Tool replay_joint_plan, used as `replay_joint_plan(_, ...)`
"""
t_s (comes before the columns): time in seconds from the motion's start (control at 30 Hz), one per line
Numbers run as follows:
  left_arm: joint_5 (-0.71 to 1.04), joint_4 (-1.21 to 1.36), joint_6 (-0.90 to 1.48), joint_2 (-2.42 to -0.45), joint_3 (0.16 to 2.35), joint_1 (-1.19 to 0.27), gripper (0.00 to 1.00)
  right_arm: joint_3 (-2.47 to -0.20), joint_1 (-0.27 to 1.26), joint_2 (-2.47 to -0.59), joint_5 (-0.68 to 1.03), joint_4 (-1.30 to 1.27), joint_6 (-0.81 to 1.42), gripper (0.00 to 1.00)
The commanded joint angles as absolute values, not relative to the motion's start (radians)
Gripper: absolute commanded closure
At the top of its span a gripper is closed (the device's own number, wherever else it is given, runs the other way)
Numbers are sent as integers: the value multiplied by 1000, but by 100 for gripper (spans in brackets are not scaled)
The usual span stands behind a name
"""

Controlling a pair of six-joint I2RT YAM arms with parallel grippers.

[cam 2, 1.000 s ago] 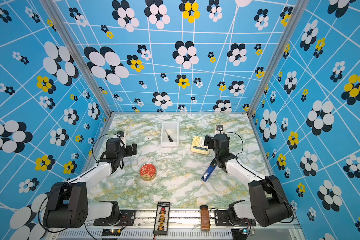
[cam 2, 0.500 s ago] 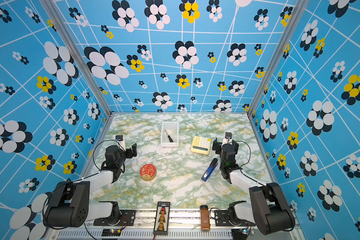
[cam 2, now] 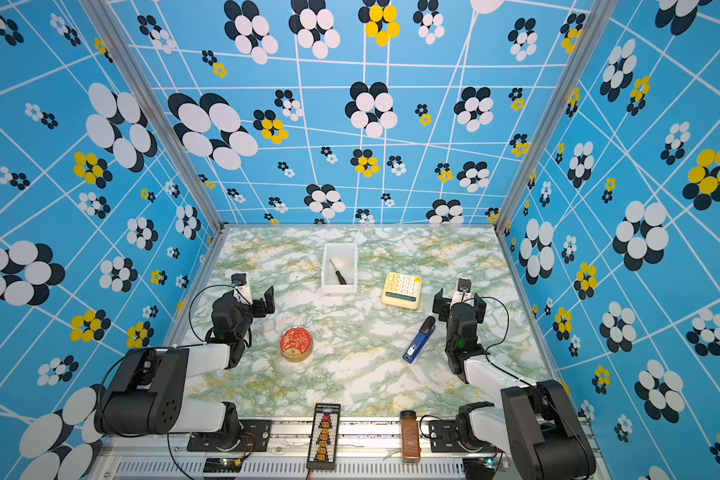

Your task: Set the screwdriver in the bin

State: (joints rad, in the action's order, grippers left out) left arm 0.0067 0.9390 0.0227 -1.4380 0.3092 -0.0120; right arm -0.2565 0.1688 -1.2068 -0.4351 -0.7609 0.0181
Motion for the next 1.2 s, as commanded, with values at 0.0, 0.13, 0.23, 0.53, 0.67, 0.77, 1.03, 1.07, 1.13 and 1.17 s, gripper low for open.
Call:
replay_joint_plan(0.0, 7, 1057, 20, -1483, 280, -1, 1, -255, 160, -1233, -408, -823, 0, 1)
replay_joint_plan(0.13, 3, 1159, 20, -1545, 255, -1, 1, -259, 152, -1291, -388, -887, -9, 1)
replay_joint_plan(0.23, 9, 1199, 17, -1564, 244, -3, 1, -263, 138, -1332, -351, -928, -4, 1)
replay_joint_plan(0.53, 5, 1225, 19, -1563, 229, -2, 1, -284, 84, -1509, -291, -1060, 7, 1)
replay_joint_plan(0.67, 10, 1280, 17, -1573, 205, -2, 1, -303, 82, -1563, -293, -1099, 2, 1)
replay_joint_plan(0.77, 4, 1336, 20, -1586, 181, -2, 1, -372, 78, -1547, -290, -932, 9, 1)
replay_joint_plan(1.03, 3, 1397, 20, -1602, 158, -2, 1, -384, 43, -1546, -230, -904, 31, 1)
replay_joint_plan(1.07, 4, 1396, 20, -1601, 158, -2, 1, -384, 43, -1546, -229, -904, 30, 1)
replay_joint_plan(1.13, 2, 1398, 20, -1601, 159, -2, 1, -384, 43, -1544, -228, -902, 28, 1)
replay_joint_plan(1.17, 3, 1398, 20, -1601, 158, -2, 1, -384, 43, -1545, -229, -902, 28, 1)
